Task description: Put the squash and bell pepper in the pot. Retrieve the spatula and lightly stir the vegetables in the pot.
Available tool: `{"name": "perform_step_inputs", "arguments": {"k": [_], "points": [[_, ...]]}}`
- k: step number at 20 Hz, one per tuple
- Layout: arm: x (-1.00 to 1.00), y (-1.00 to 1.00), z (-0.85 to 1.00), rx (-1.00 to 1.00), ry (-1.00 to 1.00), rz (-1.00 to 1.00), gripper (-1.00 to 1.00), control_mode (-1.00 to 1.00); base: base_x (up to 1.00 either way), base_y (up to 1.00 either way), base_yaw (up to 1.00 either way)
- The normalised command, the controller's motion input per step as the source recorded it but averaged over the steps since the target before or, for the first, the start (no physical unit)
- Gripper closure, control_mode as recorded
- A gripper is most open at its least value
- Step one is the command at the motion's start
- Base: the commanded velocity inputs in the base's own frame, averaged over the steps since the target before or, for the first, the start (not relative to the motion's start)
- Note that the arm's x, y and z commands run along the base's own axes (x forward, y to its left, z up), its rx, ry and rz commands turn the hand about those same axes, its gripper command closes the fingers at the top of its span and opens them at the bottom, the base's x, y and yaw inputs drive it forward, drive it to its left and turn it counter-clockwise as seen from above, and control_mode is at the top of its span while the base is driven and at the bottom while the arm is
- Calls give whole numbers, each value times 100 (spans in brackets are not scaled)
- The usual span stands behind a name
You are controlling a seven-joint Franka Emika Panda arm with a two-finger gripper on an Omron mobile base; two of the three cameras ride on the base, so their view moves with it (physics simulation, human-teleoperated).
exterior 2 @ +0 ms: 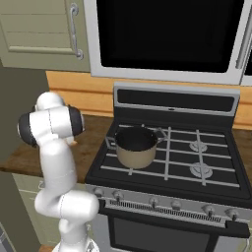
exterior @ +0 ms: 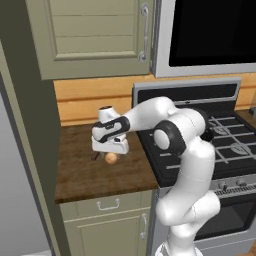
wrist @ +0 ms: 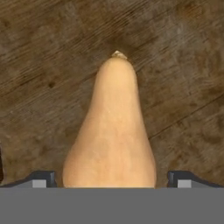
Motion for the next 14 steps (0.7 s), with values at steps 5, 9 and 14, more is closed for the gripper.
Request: {"name": "perform_step_inputs", "arguments": {"k": [5, 9, 14], "points": [[30, 0, -21, 0, -10, 0, -100, -100, 0, 0, 0], [3, 0, -33, 0, -13, 0, -100, -100, 0, 0, 0], [-1, 0, -37, 0, -12, 0, 100, -100, 0, 0, 0]]}}
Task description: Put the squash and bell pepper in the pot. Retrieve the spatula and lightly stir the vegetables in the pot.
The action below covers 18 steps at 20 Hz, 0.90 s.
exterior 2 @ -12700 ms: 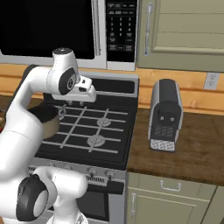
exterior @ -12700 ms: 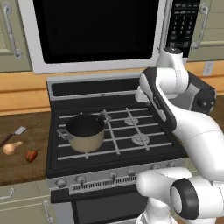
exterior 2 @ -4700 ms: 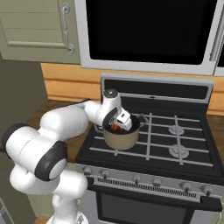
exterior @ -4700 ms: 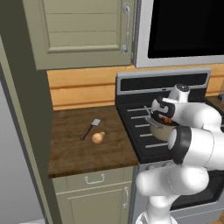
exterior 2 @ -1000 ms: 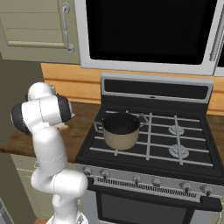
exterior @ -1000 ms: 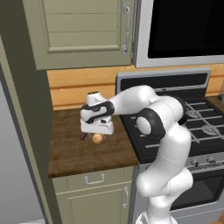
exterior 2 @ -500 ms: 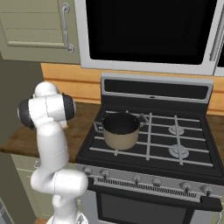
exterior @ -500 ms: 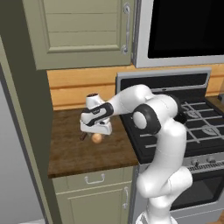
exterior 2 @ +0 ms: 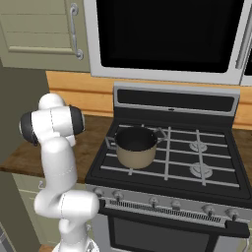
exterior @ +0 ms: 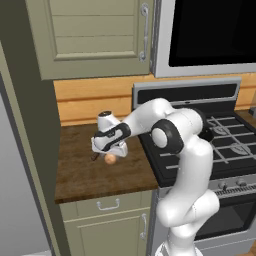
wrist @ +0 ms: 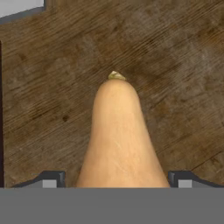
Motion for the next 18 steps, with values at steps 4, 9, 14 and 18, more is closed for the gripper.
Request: {"name": "perform_step_inputs", "arguments": {"k": [4, 9, 14, 18], "points": [[-52, -25, 21, 0, -28, 0, 100, -100, 0, 0, 0], [-99, -48, 79, 4, -28, 0, 100, -100, 0, 0, 0], [-100, -68, 99, 11, -12, 0, 100, -100, 0, 0, 0], [-74, -77, 100, 14, -1, 0, 100, -100, 0, 0, 0]]}}
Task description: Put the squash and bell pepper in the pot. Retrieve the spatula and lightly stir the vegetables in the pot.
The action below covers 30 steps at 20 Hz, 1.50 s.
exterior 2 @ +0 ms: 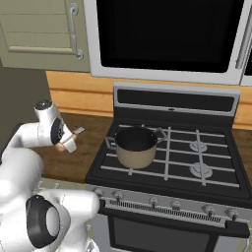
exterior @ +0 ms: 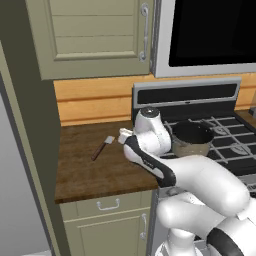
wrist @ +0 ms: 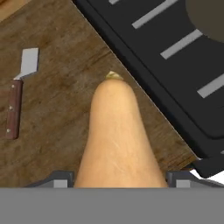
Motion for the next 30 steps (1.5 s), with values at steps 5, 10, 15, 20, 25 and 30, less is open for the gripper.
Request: {"name": "perform_step_inputs", "arguments": {"k": [5, 10, 15, 20, 25, 30], "points": [[-44, -90, 100, 3, -6, -6, 100, -100, 0, 0, 0], [-3, -100, 100, 0, -2, -11, 100, -100, 0, 0, 0], [5, -99, 75, 0, 0, -8, 100, -100, 0, 0, 0], [49, -72, -1, 0, 0, -1, 100, -100, 0, 0, 0], [66, -42, -45, 0, 0, 0, 100, -100, 0, 0, 0], [59, -23, -60, 0, 0, 0, 100, -100, 0, 0, 0]]}}
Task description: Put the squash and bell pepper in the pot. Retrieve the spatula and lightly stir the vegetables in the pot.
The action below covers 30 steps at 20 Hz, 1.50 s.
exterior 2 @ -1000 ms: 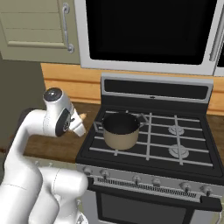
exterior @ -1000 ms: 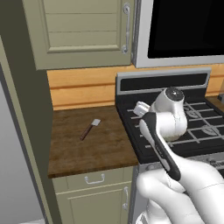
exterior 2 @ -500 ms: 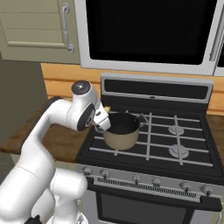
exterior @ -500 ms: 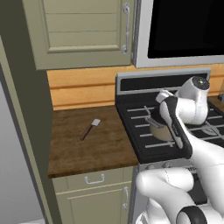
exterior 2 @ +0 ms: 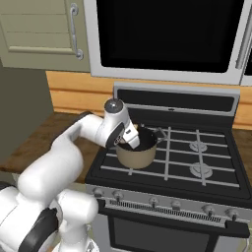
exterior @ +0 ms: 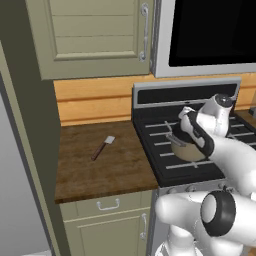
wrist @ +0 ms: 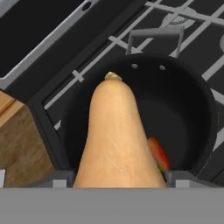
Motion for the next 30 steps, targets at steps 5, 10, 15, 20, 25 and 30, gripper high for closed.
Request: {"name": "perform_step_inputs", "arguments": {"k": [5, 10, 15, 20, 25, 30], "points": [[51, -18, -37, 0, 10, 1, 100, -100, 0, 0, 0], [37, -9, -31, 0, 9, 2, -100, -100, 0, 0, 0], [18, -17, -19, 0, 3, 4, -100, -100, 0, 0, 0], [0, -8, 4, 0, -3, 10, -100, -100, 0, 0, 0], [-22, 0, 49, 0, -13, 11, -100, -100, 0, 0, 0], [-88, 27, 86, 0, -17, 7, -100, -100, 0, 0, 0]]}}
